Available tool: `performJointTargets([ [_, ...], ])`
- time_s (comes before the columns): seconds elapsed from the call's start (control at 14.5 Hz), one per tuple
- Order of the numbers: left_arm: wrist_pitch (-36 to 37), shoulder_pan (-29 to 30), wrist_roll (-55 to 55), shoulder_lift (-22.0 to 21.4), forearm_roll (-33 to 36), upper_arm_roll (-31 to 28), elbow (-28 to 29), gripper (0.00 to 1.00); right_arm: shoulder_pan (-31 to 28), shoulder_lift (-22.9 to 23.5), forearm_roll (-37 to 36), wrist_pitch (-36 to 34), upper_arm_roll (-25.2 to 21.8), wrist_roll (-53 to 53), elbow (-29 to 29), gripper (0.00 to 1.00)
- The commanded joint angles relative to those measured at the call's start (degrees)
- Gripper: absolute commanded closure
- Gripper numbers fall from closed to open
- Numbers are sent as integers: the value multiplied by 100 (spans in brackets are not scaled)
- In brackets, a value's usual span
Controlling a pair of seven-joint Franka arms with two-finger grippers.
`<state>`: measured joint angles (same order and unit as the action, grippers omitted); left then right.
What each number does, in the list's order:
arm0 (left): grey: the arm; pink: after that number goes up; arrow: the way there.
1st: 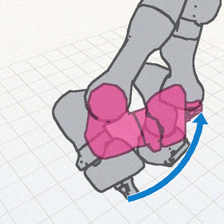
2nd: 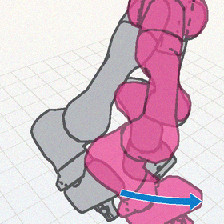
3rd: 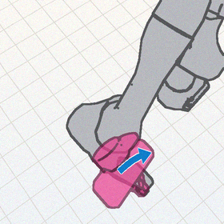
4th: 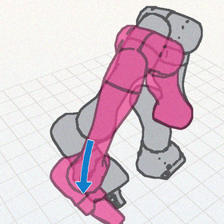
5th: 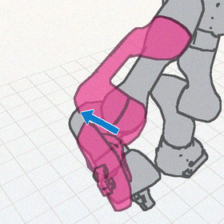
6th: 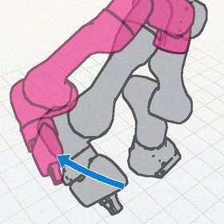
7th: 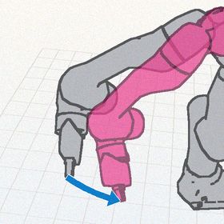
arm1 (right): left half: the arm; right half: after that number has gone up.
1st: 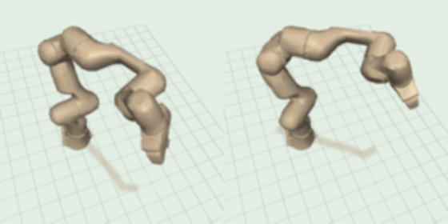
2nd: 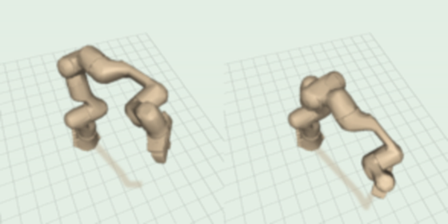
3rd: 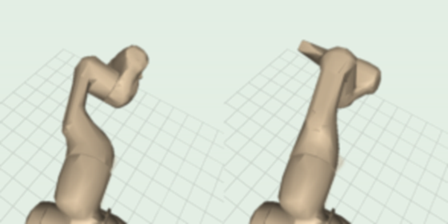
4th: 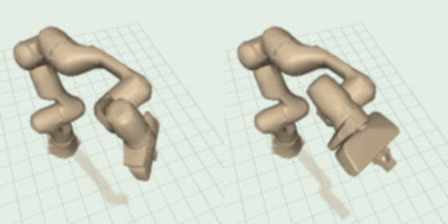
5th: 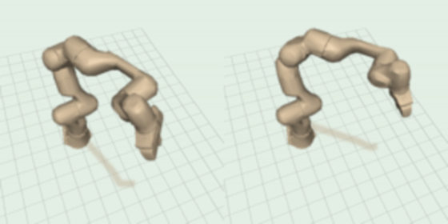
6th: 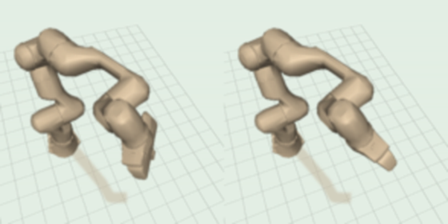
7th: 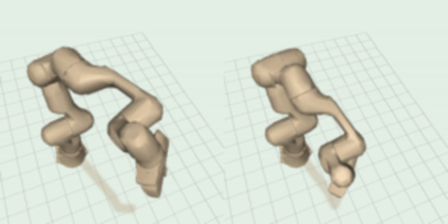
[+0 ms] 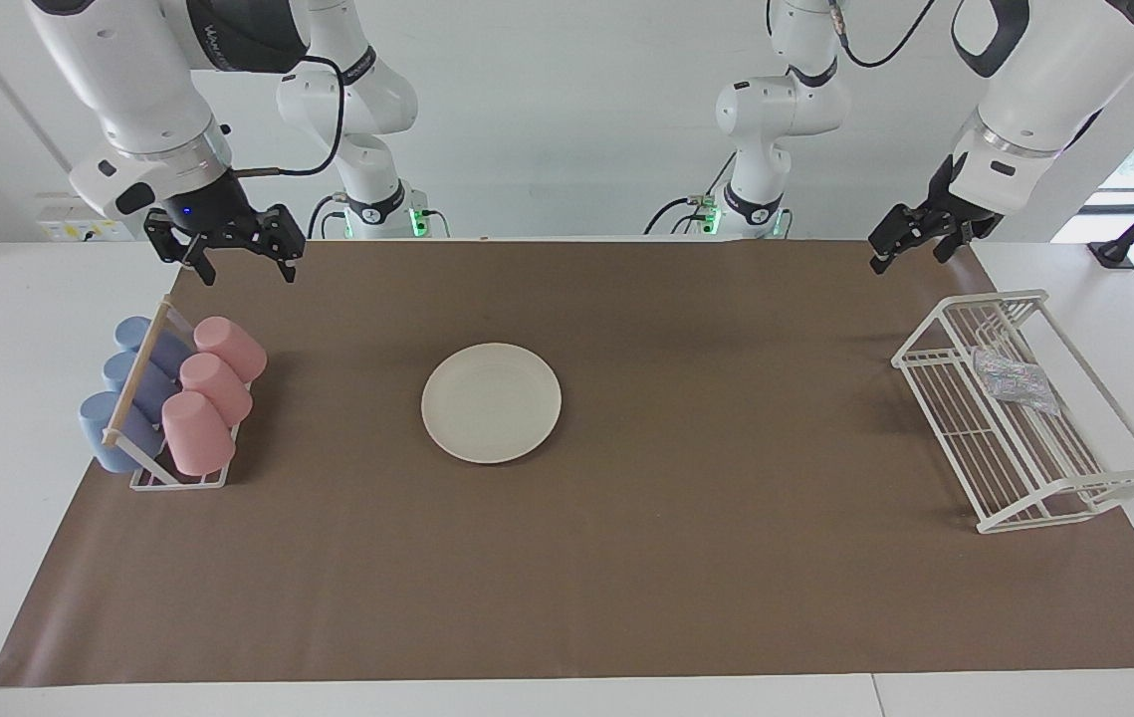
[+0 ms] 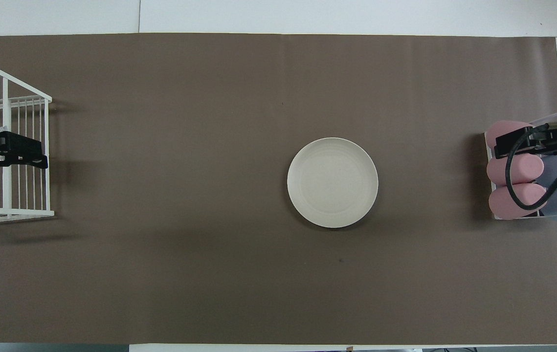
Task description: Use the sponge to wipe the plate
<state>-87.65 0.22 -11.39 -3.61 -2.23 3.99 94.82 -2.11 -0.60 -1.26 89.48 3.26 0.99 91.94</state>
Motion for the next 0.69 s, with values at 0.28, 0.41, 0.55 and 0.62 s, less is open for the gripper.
performJointTargets([
  [0.28,-32,-84,-38,-26,38,-65,-16,0,-35,-10,64,-18,17,77,-9,0],
  [0.41,-41,-93,5,-43,47,-65,10,0,-26,-46,64,-18,52,-534,69,0],
  [0.55,-242,-102,-82,-44,73,-56,54,0,-26,-125,73,-27,139,-1797,210,0],
  [0.62,-304,-93,-152,-44,186,-56,115,0,-35,-134,73,-36,236,-2169,219,0],
])
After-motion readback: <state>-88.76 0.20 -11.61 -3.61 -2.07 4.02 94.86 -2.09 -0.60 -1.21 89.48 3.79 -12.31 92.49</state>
